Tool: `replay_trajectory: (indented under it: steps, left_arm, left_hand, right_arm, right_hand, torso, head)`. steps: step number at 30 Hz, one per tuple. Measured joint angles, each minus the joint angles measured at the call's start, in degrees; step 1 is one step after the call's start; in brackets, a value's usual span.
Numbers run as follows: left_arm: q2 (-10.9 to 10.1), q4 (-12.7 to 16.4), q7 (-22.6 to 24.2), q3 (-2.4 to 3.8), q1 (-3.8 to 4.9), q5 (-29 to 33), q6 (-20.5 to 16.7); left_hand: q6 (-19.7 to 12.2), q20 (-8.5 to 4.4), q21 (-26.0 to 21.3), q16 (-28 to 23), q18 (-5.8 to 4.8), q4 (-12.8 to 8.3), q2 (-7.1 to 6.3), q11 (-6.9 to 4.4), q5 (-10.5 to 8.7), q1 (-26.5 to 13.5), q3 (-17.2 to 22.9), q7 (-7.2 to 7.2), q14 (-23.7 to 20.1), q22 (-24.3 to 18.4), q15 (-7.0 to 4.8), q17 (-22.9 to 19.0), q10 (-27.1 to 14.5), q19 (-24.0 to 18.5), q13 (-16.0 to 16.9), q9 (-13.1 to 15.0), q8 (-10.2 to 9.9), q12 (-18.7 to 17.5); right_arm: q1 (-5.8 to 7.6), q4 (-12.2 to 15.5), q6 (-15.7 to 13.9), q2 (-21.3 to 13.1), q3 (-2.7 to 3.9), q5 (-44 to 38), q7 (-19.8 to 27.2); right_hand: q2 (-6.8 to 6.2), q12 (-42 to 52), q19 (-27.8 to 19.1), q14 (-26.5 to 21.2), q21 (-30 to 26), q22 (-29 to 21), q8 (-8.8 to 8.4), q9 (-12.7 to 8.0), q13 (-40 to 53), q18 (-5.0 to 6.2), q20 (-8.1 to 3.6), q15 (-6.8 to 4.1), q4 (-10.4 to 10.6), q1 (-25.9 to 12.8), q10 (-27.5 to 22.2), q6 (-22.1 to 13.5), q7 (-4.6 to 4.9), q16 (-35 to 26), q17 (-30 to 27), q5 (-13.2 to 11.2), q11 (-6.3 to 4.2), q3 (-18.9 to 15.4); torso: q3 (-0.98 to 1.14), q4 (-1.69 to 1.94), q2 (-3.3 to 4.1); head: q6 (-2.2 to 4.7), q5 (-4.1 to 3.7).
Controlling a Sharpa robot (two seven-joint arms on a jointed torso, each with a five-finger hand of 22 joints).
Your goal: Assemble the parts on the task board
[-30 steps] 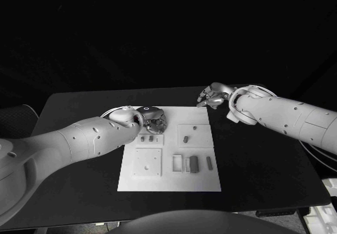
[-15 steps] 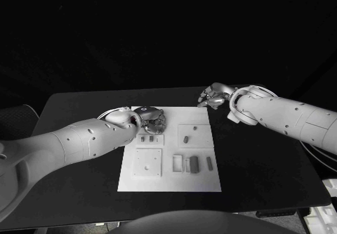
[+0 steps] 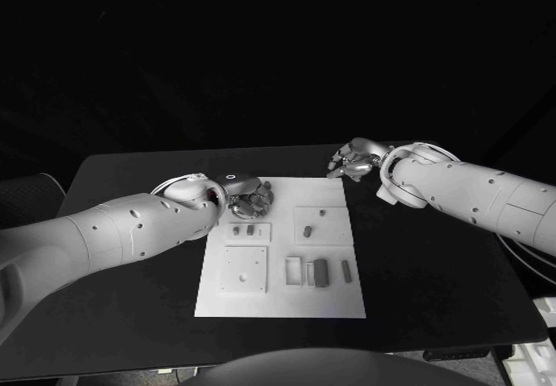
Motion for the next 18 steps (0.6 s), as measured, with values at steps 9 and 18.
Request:
replay_trajectory:
  steps: [9, 18]
  left_arm:
    - [-2.38, 0.76, -0.53, 0.17, 1.84, 0.33, 0.44]
    - [-2.82, -0.66, -0.96, -0.08, 1.76, 0.64, 1.41]
  left_hand:
    - [0.19, 0.0, 0.0, 0.0, 0.08, -0.16, 0.17, 0.0, 0.0, -0.18, 0.14, -0.16, 0.0, -0.01, 0.0, 0.04, 0.0, 0.0, 0.03, 0.0, -0.02, 0.0]
    - [0.19, 0.0, 0.0, 0.0, 0.24, -0.38, 0.17, 0.0, 0.0, -0.18, 0.22, -0.15, 0.0, -0.01, 0.0, 0.06, 0.0, 0.0, 0.07, 0.0, -0.27, 0.19]
  right_arm:
    - [0.0, 0.06, 0.0, -0.17, 0.0, 0.0, 0.0]
    - [0.0, 0.07, 0.0, -0.22, 0.0, 0.0, 0.0]
  right_hand:
    - [0.0, 0.0, 0.0, 0.0, 0.0, -0.01, 0.0, 0.0, 0.03, 0.0, 0.0, 0.0, 0.0, 0.0, -0.03, 0.0, 0.0, 0.0, 0.05, 0.0, 0.03, 0.0]
    - [0.0, 0.0, 0.01, 0.01, 0.0, 0.05, 0.0, -0.01, 0.05, 0.0, 0.0, -0.01, 0.0, 0.0, -0.13, 0.0, 0.0, 0.0, 0.13, 0.0, 0.13, 0.0]
  torso:
    - [0.01, 0.02, 0.0]
    - [-0.02, -0.02, 0.04]
  head:
    - [0.16, 0.13]
    - [0.11, 0.25]
